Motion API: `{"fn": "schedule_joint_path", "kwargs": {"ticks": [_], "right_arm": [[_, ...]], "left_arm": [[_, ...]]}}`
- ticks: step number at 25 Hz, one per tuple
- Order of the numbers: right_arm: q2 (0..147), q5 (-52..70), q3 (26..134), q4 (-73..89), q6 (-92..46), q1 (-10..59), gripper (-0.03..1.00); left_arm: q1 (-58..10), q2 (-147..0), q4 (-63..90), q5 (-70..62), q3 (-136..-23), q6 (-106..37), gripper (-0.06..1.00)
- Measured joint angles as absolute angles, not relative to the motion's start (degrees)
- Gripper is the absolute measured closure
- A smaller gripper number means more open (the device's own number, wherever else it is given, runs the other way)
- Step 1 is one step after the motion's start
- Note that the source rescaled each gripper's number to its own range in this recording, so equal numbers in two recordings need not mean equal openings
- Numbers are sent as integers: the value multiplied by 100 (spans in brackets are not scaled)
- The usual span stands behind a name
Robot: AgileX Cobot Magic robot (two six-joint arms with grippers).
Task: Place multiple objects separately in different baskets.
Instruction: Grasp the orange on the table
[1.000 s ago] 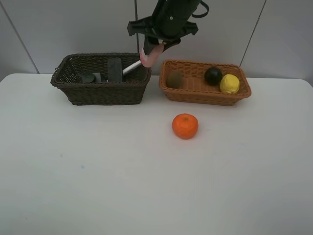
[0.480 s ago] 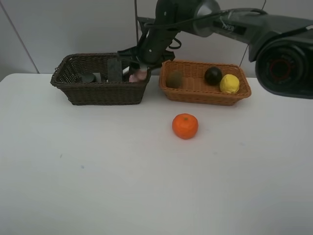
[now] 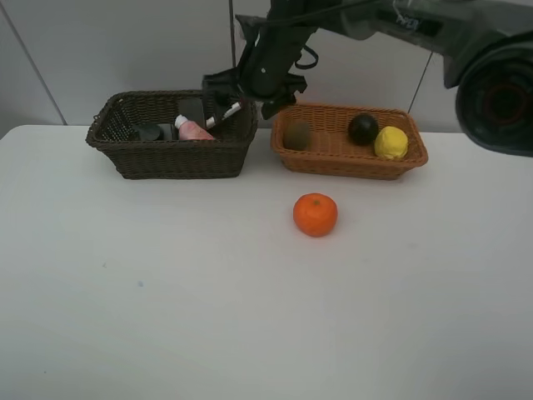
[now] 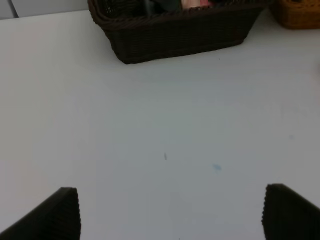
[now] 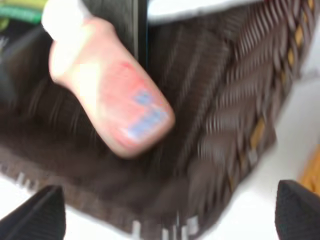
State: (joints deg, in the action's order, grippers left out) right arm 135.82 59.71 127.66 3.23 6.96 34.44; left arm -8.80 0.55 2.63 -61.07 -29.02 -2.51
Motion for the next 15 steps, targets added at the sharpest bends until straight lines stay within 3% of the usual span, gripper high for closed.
{"fn": "schedule_joint_path", "kwargs": {"ticks": [3,8,15], "right_arm": [[13194,6773,12766,306,618,3444,-3],[12807,6962,12460,227,565,3444,-3],[12051,6963,10742,34,457,3444,-3]], "left_arm": [[-880,55,263,-6107,-2902,-251,0],[-880,55,263,-6107,-2902,-251,0],[-880,55,263,-6107,-2902,-251,0]]}}
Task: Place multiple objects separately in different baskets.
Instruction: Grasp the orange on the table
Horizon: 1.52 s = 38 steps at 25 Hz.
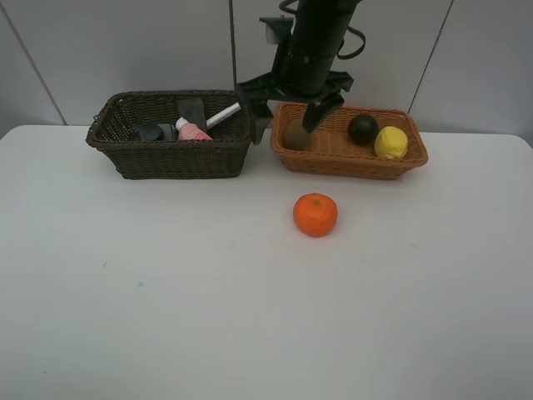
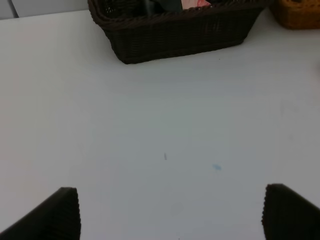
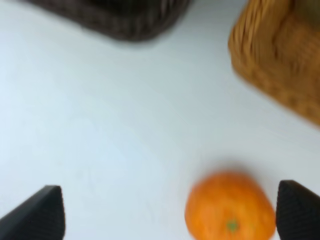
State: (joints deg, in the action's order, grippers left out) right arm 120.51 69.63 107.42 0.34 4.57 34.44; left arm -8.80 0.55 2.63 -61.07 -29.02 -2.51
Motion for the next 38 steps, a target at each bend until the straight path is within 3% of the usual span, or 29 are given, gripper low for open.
{"fn": "schedule_joint_path", "kwargs": {"ticks": [7,12,38], "right_arm": [[11720,6988,9023,-510,373,3424,-3],[11720,6305,8352,-541,373,3199,-3],[12495,4846,8193,256,-629,2913,-3]], "left_arm": [[-880,55,263,-6107,-2902,-251,0],[-880,55,263,-6107,-2902,-251,0],[-880,55,263,-6107,-2902,-251,0]]}}
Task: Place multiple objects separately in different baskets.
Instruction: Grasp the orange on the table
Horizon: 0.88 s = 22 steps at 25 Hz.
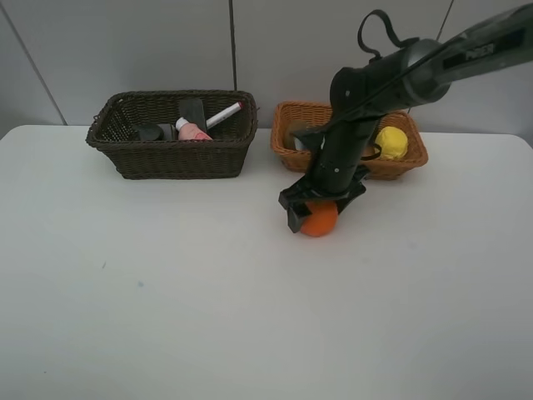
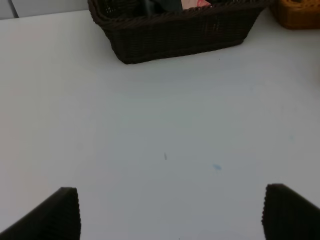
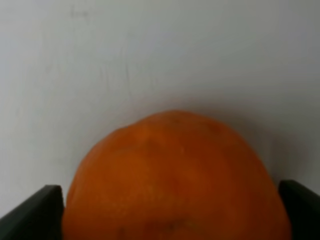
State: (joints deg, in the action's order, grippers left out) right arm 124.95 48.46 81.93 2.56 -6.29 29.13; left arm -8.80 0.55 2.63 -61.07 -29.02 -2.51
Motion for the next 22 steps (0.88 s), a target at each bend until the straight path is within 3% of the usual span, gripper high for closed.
{"fn": "schedule_joint_path", "kwargs": {"ticks": [6,11,22], "right_arm": [[12577,4803,8193,239,-648,2913,-2],[12590,4797,8193,201,-648,2911,22],[12019,5198,8173,285,-641,2911,22]], "left_arm": [[-880,55,263,-6107,-2902,-251,0],[-880,55,263,-6107,-2902,-251,0],[-880,55,263,-6107,-2902,-251,0]]}}
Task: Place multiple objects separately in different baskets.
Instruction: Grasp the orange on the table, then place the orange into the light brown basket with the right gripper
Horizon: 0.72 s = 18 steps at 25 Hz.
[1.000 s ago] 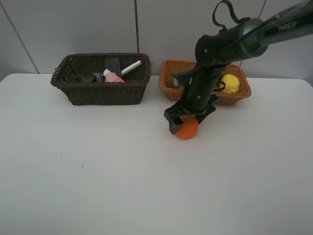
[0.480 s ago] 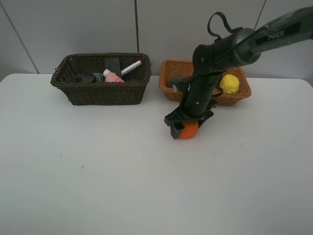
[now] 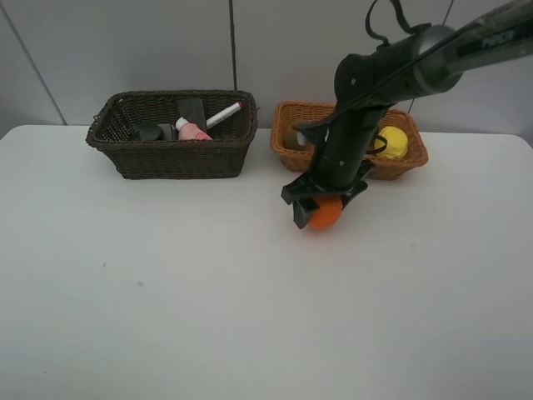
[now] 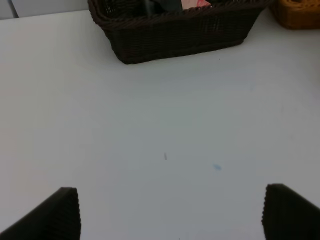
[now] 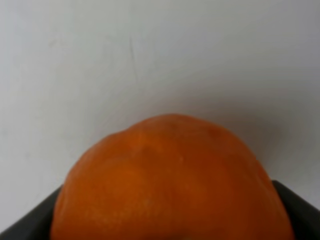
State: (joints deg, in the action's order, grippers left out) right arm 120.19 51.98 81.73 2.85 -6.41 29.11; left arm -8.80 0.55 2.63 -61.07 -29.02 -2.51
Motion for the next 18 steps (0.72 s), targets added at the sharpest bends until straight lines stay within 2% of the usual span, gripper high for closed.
{"fn": "schedule_joint_path", "kwargs": {"ticks": [4,7,12,18], "right_arm": [[11080,5323,8196,214,-459,2859,22],[10876,5265,8488,109,-337,2578,22],[11672,4904,9501,67,-304,1871,22],[12741,4930,10459,61,-191,1592,21]], "left_arm": [[-880,55,263,-6107,-2902,-251,0],[-880,55,263,-6107,-2902,-251,0],[-880,55,263,-6103,-2902,-251,0],[-880,55,263,-6103,-2902,-251,0]]}}
